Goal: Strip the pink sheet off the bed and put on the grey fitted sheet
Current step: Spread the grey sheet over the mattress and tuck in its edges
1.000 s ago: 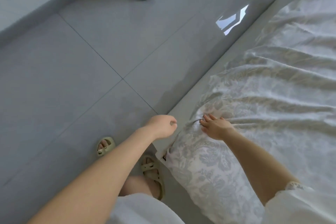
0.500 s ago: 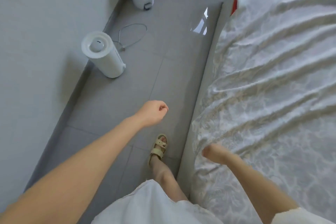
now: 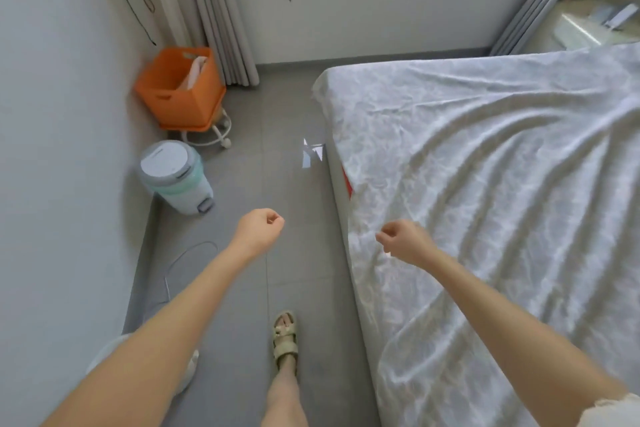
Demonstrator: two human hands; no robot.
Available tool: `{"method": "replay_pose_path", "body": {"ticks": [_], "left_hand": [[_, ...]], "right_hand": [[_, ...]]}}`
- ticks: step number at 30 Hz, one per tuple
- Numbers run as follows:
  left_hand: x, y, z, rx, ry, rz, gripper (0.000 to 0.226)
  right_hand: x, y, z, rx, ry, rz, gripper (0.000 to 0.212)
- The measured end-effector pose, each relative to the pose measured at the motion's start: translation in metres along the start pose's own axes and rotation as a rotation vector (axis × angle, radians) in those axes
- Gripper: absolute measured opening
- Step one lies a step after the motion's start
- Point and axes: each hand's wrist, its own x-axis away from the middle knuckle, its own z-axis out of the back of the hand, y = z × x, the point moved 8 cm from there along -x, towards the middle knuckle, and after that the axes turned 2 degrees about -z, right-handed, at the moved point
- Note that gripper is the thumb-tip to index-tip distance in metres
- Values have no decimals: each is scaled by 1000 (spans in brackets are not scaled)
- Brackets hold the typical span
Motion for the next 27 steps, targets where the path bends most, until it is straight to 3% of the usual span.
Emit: {"method": "replay_pose_path", "body": {"ticks": [7,15,27], "left_hand": [[-215,48,45,-46,-162,-51,29],[-426,108,45,2,-177,69,37],[-675,120,33,278,-160,378,15]], "right_hand": [[-164,-66,95,-74,17,-77,35],[-333,-66,177,-158,40,-177,29],[-625,-91,240,-112,-23,-251,29]]}}
